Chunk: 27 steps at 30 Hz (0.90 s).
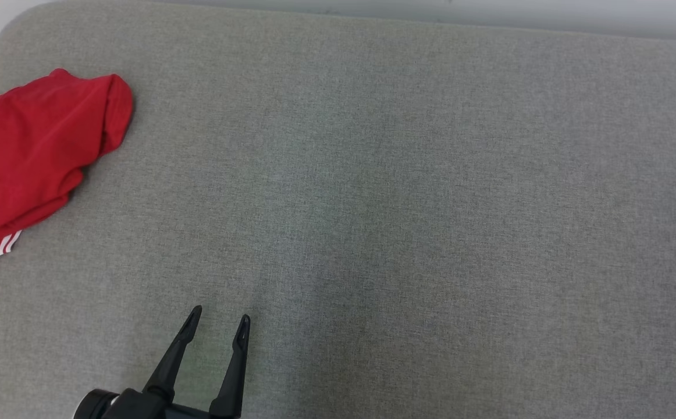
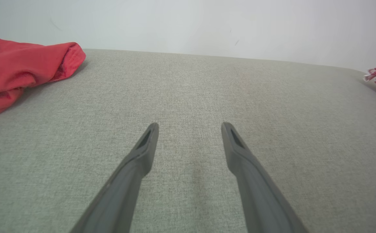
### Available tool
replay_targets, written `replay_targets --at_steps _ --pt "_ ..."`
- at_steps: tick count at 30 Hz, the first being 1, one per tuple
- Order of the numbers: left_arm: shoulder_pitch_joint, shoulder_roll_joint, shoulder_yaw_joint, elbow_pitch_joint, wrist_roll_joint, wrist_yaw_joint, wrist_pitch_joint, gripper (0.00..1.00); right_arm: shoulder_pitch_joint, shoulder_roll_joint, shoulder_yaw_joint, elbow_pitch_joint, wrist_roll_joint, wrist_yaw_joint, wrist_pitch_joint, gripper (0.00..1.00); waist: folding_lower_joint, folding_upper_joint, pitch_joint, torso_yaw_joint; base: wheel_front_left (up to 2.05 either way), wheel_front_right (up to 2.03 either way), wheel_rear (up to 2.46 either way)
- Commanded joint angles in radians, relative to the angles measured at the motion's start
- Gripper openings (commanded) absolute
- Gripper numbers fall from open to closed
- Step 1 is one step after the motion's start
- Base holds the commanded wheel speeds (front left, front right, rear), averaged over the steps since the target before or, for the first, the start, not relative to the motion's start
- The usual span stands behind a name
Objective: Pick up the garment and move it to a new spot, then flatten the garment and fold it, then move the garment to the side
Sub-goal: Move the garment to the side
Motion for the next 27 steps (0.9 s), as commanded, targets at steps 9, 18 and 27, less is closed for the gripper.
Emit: replay_targets --at_steps 9,18,27 --pt "-0.013 0.000 -0.001 0.033 -0.012 0.006 -0.007 1.00 0.043 0.121 -0.049 -0.064 0.000 -0.003 -0.072 1.00 0.0000 -0.0001 -0.094 -0.020 0.00 0.00 0.00" --pt "0.043 -0.004 0.033 0.096 -0.017 0.063 -0.005 1.00 0.278 0.338 -0.224 -0.276 -0.013 -0.003 -0.216 1.00 0.0000 -0.0001 -0.298 -0.036 0.00 0.00 0.00" --pt "0.044 -0.039 0.081 0.145 -0.061 0.103 -0.007 1.00 0.544 0.659 -0.424 -0.622 0.137 -0.003 -0.335 1.00 0.0000 -0.0001 -0.422 -0.048 0.00 0.00 0.00"
